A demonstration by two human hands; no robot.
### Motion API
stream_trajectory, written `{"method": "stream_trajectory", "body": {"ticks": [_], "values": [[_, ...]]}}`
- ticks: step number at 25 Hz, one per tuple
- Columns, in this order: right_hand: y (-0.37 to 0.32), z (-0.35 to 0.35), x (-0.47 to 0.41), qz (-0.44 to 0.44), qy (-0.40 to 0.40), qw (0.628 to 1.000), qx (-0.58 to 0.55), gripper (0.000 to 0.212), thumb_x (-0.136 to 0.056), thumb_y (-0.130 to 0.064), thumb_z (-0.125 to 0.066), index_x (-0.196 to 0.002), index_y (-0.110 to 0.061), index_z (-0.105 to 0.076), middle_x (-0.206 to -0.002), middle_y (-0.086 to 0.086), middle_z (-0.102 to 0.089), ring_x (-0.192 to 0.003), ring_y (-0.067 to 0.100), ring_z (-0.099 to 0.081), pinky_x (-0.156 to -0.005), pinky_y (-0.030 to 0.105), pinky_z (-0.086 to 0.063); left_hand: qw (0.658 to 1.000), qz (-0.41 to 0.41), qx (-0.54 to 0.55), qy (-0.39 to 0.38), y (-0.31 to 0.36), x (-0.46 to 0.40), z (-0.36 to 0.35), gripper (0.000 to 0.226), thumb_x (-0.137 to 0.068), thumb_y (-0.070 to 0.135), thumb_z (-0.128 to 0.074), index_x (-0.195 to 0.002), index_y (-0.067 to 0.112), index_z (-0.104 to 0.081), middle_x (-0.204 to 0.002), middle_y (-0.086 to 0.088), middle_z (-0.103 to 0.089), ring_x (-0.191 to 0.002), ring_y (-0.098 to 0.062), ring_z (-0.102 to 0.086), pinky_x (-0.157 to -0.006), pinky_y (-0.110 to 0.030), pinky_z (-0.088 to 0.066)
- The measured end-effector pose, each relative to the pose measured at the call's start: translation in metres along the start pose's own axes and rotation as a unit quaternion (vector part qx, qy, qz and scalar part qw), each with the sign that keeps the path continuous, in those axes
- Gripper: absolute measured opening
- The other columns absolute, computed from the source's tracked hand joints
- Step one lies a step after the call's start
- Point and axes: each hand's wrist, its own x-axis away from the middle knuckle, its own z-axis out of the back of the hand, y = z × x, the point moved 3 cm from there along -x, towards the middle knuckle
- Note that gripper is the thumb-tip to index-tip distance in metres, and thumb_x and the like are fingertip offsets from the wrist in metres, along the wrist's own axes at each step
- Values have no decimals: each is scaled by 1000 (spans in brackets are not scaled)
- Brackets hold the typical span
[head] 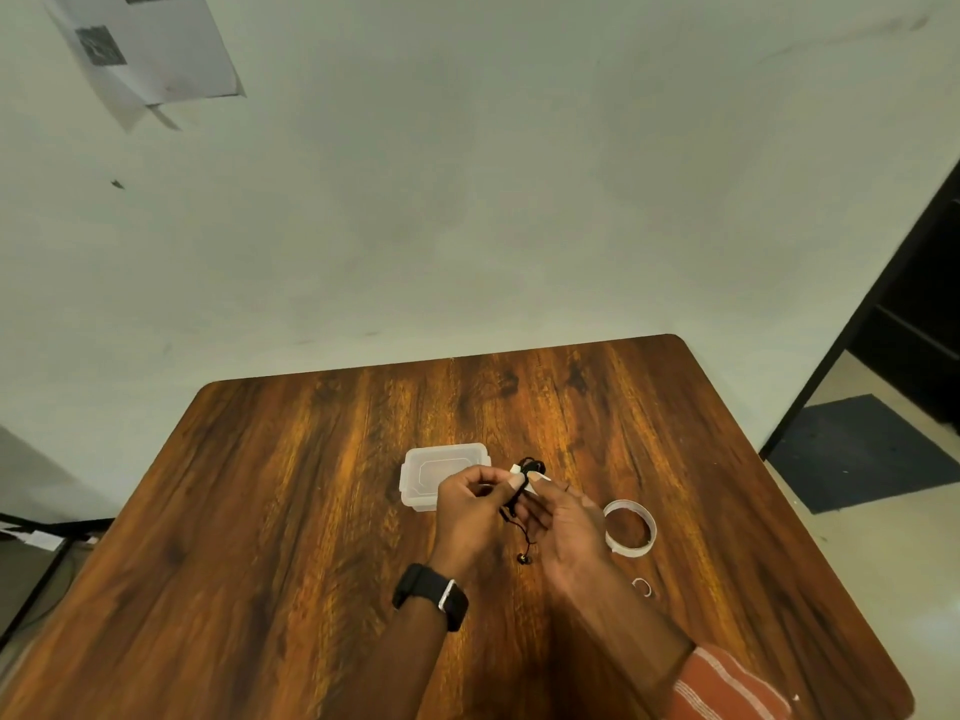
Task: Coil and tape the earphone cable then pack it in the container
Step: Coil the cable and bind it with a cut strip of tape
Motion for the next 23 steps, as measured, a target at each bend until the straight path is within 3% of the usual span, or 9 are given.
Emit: {"method": "stream_trajectory", "body": {"ticks": [4,9,12,16,18,20,23], "values": [[0,2,1,-6,-10,999,35,4,-85,0,-68,-84,-3,-66,-75,14,-71,-68,22,-67,-66,30,-55,999,43,5,-14,-2,-5,4,19,-79,8,-79,-96,4,-73,-88,-7,-76,-75,-8,-71,-61,-12,-52],[1,1,2,0,-48,998,50,9,-85,-10,-71,-90,-3,-70,-84,17,-74,-77,26,-71,-74,35,-57,999,30,-21,38,2,-1,7,7,-78,6,-79,-84,5,-76,-79,-3,-76,-64,-2,-69,-54,-9,-49],[2,-6,5,11,-73,995,64,26,-90,-27,-64,-94,-3,-74,-88,16,-76,-83,25,-71,-79,36,-56,988,-33,-121,94,6,0,7,9,-80,10,-78,-79,19,-76,-76,9,-73,-69,0,-67,-60,-7,-45],[3,-12,9,37,-95,989,108,42,-97,-42,-50,-101,-8,-75,-95,9,-79,-88,18,-74,-78,32,-54,936,-166,-295,98,14,13,-2,17,-91,14,-64,-98,24,-76,-90,12,-65,-82,-2,-60,-69,-15,-46],[0,-12,12,102,-86,978,158,40,-99,-39,-47,-99,-13,-77,-95,3,-79,-91,14,-74,-80,30,-54,954,-158,-240,82,19,17,-4,16,-94,20,-61,-92,27,-76,-88,8,-64,-82,-4,-60,-69,-19,-48],[-4,-12,13,164,-78,966,182,30,-100,-26,-50,-96,-16,-78,-93,2,-79,-91,15,-74,-80,29,-56,970,-139,-179,91,22,16,-3,16,-92,29,-66,-80,26,-76,-82,6,-67,-79,-2,-61,-66,-12,-45],[-3,-11,8,218,-78,947,222,20,-93,-4,-59,-97,-12,-78,-93,5,-79,-91,18,-74,-77,28,-58,981,-84,-139,107,21,10,2,13,-88,25,-70,-79,19,-77,-77,4,-73,-72,-2,-66,-59,-9,-46]]}}
